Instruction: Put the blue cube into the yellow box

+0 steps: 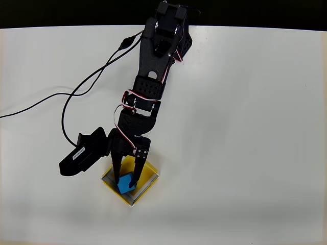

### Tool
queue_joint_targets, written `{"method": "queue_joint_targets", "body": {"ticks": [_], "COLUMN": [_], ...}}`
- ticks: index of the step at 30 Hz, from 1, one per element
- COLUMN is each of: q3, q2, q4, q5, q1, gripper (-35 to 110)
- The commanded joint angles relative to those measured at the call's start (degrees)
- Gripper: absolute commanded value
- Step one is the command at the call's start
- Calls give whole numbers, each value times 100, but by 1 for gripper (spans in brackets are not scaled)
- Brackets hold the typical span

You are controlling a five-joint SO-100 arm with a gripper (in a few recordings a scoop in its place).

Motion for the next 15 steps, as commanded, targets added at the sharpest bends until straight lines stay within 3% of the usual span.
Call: {"method": "queue_joint_targets", "body": {"ticks": [1,15], "q3": [316,3393], "q2": [1529,5177], "q4": [1002,3647], "q5": [26,158], "q1": [-272,-923], "gripper": [10,11]}}
